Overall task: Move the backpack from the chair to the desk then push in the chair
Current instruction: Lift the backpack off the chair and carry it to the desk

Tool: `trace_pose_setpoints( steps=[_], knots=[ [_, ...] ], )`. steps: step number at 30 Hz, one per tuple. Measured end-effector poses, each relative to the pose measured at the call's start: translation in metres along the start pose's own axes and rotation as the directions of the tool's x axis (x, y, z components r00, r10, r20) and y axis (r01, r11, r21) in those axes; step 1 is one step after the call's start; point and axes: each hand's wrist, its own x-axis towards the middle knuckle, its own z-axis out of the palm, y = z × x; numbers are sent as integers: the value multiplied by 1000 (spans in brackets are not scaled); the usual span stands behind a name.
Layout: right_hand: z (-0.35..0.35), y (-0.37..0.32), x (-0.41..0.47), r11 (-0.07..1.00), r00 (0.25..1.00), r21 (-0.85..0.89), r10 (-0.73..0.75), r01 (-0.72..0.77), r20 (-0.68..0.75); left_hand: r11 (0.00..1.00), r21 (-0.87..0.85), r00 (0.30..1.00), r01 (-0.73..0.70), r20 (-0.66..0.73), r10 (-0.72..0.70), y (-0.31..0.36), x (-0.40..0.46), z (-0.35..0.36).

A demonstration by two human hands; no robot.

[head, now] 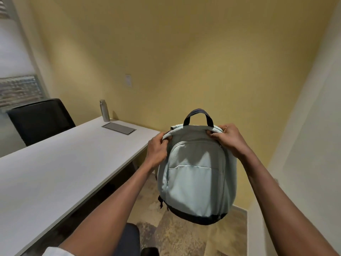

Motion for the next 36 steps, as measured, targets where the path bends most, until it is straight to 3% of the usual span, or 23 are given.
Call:
trace_pose_setpoints(
  steps=[14, 22, 26, 36],
  knots=[
    [27, 23, 110, 999, 999, 35, 38, -39, 6, 999, 9, 997, 50, -62, -50, -18, 78, 25],
    [40, 52, 212, 994, 981, 110, -36, 15, 191, 996, 90, 1000, -12, 7, 12, -55, 168, 41],
    [42, 55, 267, 986, 962, 158, -88, 48, 257, 997, 80, 999, -17, -27, 19, -61, 218, 53],
    [84, 59, 387, 986, 966, 126, -132, 106, 221, 998, 54, 995, 37, -93, -32, -89, 325, 75]
  ],
)
